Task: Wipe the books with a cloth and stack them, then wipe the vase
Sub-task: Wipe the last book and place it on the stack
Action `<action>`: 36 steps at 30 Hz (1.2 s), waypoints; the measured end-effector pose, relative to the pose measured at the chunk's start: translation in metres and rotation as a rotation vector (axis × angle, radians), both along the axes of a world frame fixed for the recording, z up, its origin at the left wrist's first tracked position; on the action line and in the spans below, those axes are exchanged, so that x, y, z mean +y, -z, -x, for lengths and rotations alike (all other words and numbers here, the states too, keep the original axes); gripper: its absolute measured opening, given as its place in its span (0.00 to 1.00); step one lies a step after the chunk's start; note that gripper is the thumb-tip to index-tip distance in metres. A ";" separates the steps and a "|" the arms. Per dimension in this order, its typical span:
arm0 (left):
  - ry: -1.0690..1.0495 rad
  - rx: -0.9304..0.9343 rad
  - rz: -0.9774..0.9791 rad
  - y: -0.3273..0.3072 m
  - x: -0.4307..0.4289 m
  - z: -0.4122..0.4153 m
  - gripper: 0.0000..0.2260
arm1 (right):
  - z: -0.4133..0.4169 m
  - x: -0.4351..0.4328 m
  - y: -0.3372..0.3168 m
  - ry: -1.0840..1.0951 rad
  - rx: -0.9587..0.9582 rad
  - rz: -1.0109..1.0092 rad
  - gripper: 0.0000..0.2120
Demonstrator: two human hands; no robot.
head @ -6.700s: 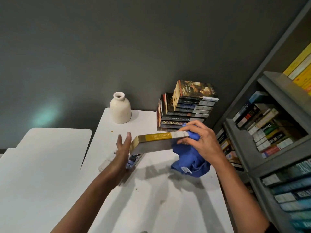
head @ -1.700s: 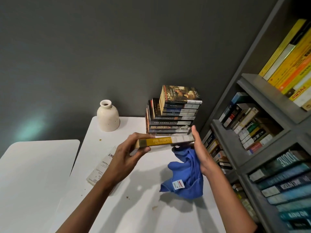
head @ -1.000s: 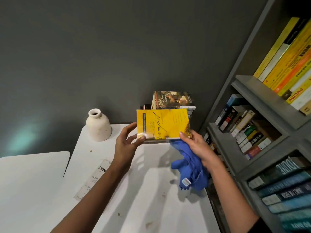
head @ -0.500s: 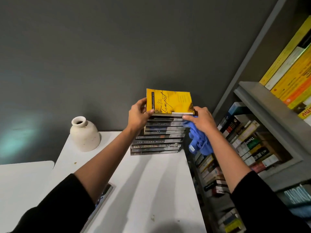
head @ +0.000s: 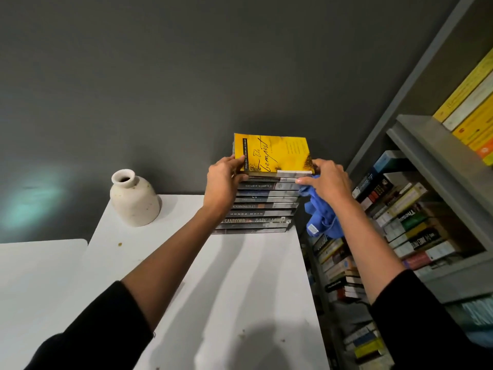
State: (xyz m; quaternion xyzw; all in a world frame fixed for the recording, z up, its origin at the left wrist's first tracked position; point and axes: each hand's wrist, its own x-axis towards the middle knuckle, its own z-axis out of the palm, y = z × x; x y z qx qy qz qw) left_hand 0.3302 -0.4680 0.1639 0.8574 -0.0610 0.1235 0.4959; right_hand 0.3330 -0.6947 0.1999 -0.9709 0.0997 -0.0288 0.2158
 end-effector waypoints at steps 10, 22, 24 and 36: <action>-0.091 -0.068 -0.110 -0.008 0.074 0.070 0.17 | 0.042 0.055 0.012 0.162 0.234 -0.098 0.46; -0.783 0.697 0.162 0.135 0.213 0.243 0.23 | 0.108 0.220 0.127 -0.418 0.668 -0.094 0.31; -0.842 0.837 0.332 0.159 0.211 0.255 0.29 | 0.115 0.236 0.144 -0.453 0.691 -0.101 0.33; -0.819 0.888 0.824 0.156 0.198 0.245 0.07 | 0.134 0.243 0.183 -0.273 0.541 -0.466 0.10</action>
